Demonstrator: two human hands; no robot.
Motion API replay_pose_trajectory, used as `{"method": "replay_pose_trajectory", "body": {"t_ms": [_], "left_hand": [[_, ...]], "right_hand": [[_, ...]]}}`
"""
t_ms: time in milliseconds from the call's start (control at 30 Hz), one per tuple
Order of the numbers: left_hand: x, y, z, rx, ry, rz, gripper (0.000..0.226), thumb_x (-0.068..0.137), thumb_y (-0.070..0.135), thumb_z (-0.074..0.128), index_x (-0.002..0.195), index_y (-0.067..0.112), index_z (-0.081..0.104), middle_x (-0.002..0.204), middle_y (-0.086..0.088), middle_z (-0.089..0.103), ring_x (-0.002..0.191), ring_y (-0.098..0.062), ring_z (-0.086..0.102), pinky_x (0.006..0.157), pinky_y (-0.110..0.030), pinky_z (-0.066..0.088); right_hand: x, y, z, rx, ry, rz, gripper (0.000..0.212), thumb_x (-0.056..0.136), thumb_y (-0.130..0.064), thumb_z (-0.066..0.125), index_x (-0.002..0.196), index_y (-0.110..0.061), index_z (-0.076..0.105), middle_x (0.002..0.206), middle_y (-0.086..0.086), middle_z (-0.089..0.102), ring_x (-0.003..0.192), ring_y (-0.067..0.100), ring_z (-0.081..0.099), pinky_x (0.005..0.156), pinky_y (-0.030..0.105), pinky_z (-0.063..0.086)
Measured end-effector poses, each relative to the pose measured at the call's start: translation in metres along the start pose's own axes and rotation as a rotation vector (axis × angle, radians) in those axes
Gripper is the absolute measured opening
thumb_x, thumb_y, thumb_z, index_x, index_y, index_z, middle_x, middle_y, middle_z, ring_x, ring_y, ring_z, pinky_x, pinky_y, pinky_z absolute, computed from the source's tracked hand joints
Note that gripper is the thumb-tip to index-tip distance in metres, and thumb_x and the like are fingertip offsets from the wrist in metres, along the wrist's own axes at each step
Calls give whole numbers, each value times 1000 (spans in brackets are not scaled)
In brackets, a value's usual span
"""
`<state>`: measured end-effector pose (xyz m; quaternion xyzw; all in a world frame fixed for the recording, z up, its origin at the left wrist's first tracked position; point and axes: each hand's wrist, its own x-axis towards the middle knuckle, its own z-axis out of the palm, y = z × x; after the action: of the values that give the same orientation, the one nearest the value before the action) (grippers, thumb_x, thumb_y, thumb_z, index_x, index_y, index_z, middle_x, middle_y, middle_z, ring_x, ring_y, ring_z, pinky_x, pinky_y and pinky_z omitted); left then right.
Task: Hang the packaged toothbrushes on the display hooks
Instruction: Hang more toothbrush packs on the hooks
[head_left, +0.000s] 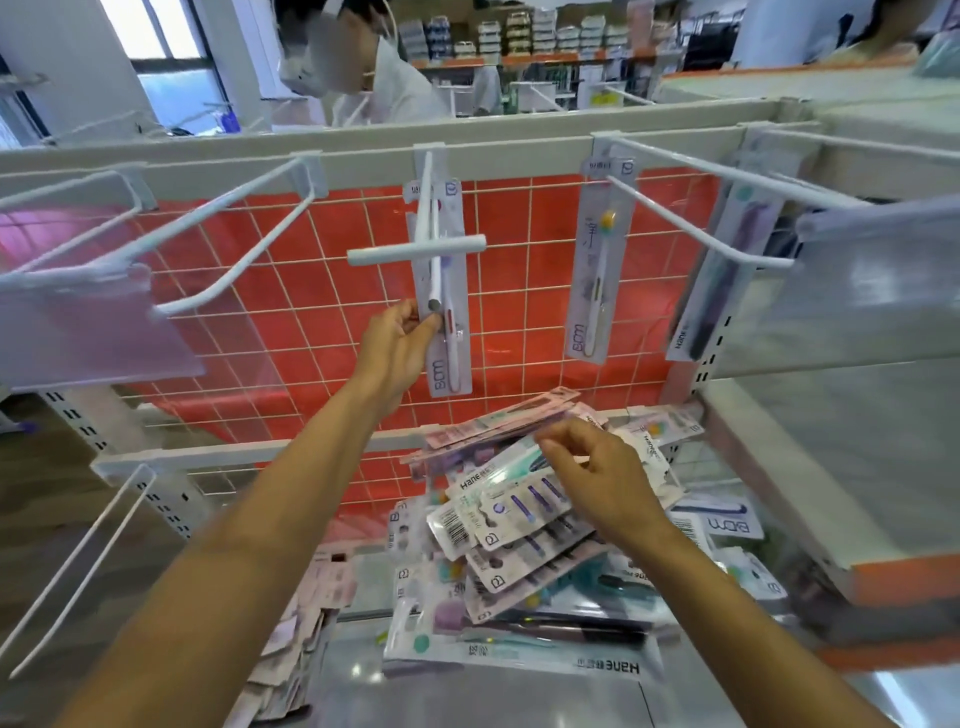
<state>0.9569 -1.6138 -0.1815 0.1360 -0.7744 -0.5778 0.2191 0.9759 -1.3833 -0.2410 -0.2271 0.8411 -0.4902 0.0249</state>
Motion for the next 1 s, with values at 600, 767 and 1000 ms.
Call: {"method": "replay_pose_trajectory", "body": {"t_ms": [600,767,1000], "left_hand": [[39,2,0,146,42,-45,11,98,22,56,101,14,63,108,-20,67,95,-30,59,87,-46,49],[33,-8,5,139,159,-83,19,94,23,60,108,10,60,100,-10,63,89,-21,55,83,-40,49],[-23,-47,22,373,288,-308,77,87,25,71,147,6,27,139,-13,49,124,-32,50,104,-44,44]], "right_hand": [[7,20,-17,-579,-462,-258,53,90,-9,49,142,-21,43,146,-5,43,139,12,31,117,28,21],[11,17,-39,-541,-447,-210,39,92,-13,51,129,-21,57,133,-4,57,123,14,49,104,32,39],[13,36,-40,-612,-449,-188,40,79,-8,56,117,-17,63,120,-1,63,114,19,56,95,36,46]]}}
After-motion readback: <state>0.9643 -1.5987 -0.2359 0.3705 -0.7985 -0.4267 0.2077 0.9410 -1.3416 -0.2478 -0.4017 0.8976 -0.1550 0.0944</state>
